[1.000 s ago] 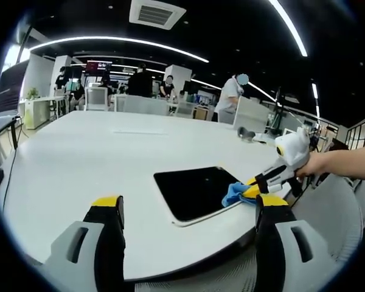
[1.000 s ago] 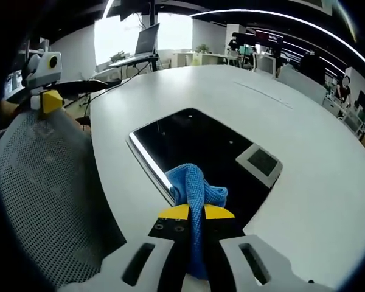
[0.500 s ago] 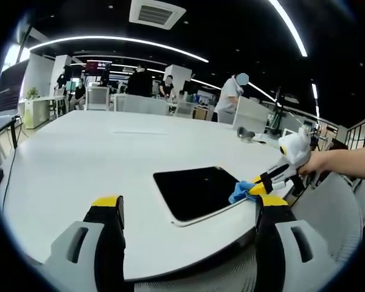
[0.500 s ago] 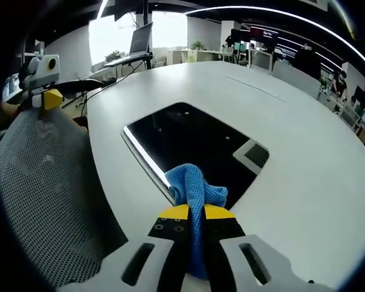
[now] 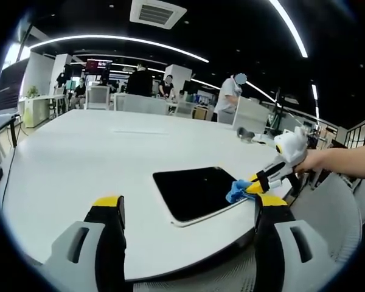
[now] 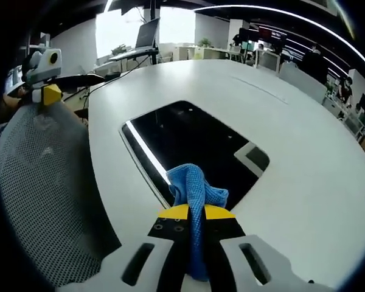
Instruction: Wipe the mirror surface with the cleaning cloth until all visible marks leave the cleaned area.
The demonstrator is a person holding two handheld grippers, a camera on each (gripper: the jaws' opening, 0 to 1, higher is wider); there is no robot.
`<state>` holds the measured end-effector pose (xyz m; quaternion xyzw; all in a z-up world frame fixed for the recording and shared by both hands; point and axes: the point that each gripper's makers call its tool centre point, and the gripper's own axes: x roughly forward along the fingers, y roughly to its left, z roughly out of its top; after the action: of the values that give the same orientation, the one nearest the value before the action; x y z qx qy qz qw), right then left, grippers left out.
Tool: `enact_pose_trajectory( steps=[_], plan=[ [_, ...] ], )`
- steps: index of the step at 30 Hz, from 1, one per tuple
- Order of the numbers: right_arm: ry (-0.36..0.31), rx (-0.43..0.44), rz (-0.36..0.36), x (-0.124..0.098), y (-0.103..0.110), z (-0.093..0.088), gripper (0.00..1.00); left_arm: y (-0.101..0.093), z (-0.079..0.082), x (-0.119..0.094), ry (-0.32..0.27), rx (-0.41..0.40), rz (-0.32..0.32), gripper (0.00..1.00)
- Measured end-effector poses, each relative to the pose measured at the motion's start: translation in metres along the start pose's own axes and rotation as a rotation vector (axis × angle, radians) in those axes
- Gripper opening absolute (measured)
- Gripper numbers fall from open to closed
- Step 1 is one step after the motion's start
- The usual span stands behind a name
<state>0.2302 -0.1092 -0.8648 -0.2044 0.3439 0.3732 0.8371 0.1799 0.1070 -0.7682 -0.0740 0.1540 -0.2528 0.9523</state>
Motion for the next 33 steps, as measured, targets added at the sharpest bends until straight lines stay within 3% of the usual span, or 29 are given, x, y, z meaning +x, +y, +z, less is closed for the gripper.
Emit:
enact_pose_trajectory(
  steps=[5,18,33],
  plan=[
    [-0.008,-0.016,-0.066,0.011,-0.017,0.011,0.01,0.000,-0.001,0.001,0.008,-0.003,-0.001,0.86],
    [-0.014,-0.022,-0.127,0.031,-0.048,0.030,0.01,0.002,-0.001,0.002,0.012,0.003,0.015,0.86],
    [-0.027,0.002,-0.149,0.047,-0.075,0.044,0.01,0.003,0.003,0.003,-0.012,-0.006,0.007,0.82]
  ],
)
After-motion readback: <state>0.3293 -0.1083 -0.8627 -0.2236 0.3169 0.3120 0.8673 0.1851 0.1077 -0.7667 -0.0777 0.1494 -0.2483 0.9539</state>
